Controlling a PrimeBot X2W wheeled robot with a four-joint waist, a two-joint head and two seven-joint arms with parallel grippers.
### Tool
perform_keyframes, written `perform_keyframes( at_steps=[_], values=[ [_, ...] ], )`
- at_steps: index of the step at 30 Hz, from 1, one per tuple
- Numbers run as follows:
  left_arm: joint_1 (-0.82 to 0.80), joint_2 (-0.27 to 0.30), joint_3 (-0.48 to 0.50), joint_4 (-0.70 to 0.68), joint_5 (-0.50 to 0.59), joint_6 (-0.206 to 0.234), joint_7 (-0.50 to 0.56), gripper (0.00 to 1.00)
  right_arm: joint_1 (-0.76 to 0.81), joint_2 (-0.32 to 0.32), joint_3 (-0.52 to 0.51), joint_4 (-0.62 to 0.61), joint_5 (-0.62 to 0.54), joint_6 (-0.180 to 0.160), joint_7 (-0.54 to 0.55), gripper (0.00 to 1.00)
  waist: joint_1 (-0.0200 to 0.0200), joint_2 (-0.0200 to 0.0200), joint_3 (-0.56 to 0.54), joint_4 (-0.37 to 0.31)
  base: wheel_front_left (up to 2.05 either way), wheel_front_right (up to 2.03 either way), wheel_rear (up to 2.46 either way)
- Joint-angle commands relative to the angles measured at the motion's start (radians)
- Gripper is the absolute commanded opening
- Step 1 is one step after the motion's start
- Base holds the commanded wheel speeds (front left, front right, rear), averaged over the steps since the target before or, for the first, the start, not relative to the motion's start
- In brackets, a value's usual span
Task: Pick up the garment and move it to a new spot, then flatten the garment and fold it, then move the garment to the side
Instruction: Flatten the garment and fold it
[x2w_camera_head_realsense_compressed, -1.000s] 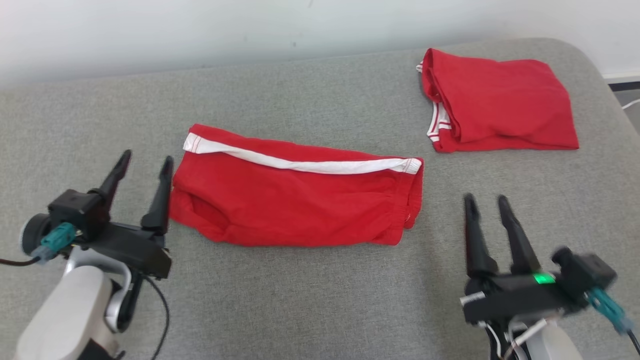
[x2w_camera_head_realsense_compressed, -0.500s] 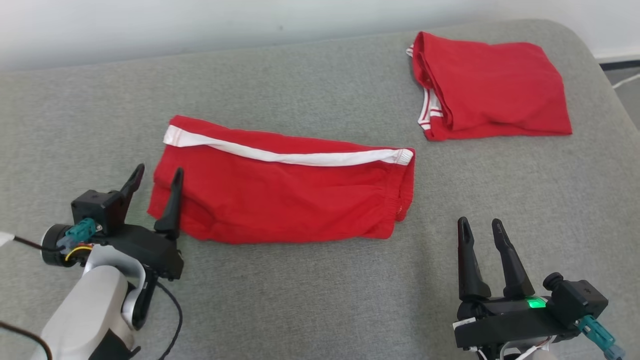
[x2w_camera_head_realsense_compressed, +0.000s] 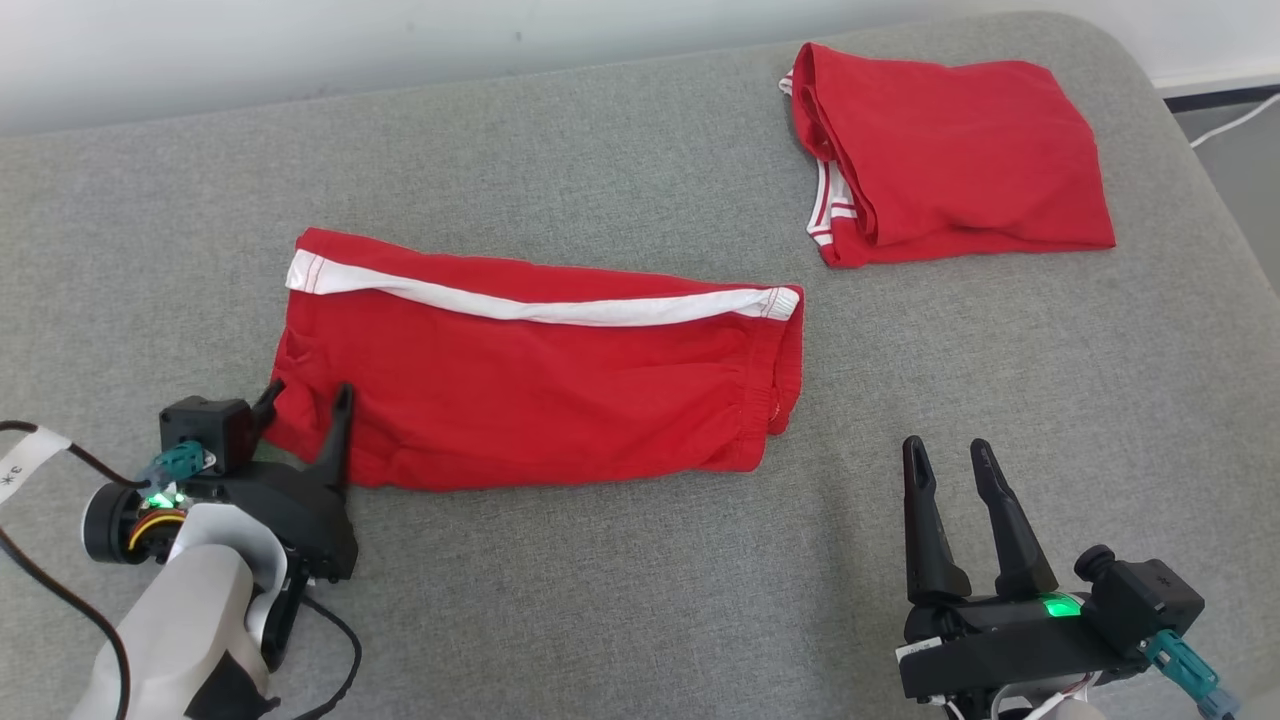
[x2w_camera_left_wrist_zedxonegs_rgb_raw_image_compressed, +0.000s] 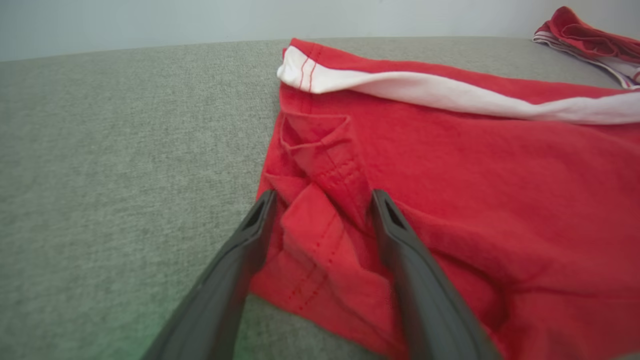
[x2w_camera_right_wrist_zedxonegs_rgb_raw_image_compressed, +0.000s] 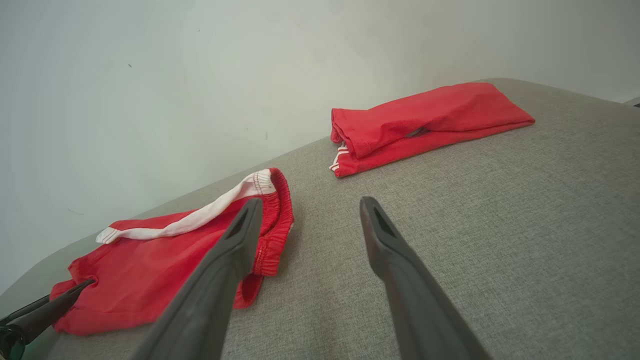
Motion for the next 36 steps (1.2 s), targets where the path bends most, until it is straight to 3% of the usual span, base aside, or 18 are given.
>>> perform_keyframes(
  at_steps=[1, 2, 9, 19, 32, 33, 34, 35, 36],
  values=[
    [-0.004, -0.002, -0.008, 0.021, 0.000, 0.000, -0.003, 0.10, -0.001, 0.002, -0.001, 0.002, 0.009, 0.001, -0.005, 1.00, 0.0000, 0.0000, -0.002, 0.003, 0.00, 0.00, 0.00],
    [-0.009, -0.004, -0.009, 0.029, 0.002, -0.003, -0.003, 0.00, -0.003, 0.002, 0.000, 0.001, 0.010, 0.001, -0.005, 1.00, 0.0000, 0.0000, -0.003, 0.005, 0.00, 0.00, 0.00],
    [-0.009, -0.021, -0.014, 0.065, 0.011, -0.010, -0.024, 0.00, 0.009, 0.001, 0.011, 0.013, 0.013, 0.001, -0.005, 1.00, 0.0000, 0.0000, -0.040, 0.024, 0.00, 0.00, 0.00],
    [0.150, -0.079, -0.006, -0.011, 0.013, 0.009, -0.033, 0.00, 0.079, 0.001, 0.007, 0.038, 0.012, 0.001, -0.005, 1.00, 0.0000, 0.0000, -0.170, 0.102, 0.00, 0.00, 0.00],
    [0.269, -0.065, 0.014, -0.107, 0.014, 0.025, -0.034, 0.00, 0.101, 0.001, 0.020, 0.049, -0.003, 0.001, -0.004, 1.00, 0.0000, 0.0000, -0.194, 0.129, 0.00, 0.00, 0.00],
    [0.272, -0.064, 0.016, -0.112, 0.014, 0.026, -0.034, 0.25, 0.098, 0.001, 0.022, 0.051, -0.004, 0.001, -0.003, 1.00, 0.0000, 0.0000, -0.194, 0.126, 0.00, 0.00, 0.00],
    [0.273, -0.063, 0.018, -0.117, 0.018, 0.029, -0.034, 0.89, 0.096, 0.001, 0.024, 0.052, -0.005, 0.001, -0.002, 1.00, 0.0000, 0.0000, -0.193, 0.122, 0.00, 0.00, 0.00],
    [0.278, -0.060, 0.022, -0.122, 0.022, 0.031, -0.034, 1.00, 0.095, 0.001, 0.026, 0.053, -0.005, 0.001, -0.001, 1.00, 0.0000, 0.0000, -0.194, 0.119, 0.00, 0.00, 0.00],
    [0.285, -0.058, 0.027, -0.126, 0.025, 0.034, -0.034, 1.00, 0.094, 0.001, 0.027, 0.055, -0.006, 0.001, 0.000, 1.00, 0.0000, 0.0000, -0.195, 0.115, 0.00, 0.00, 0.00]
  ],
)
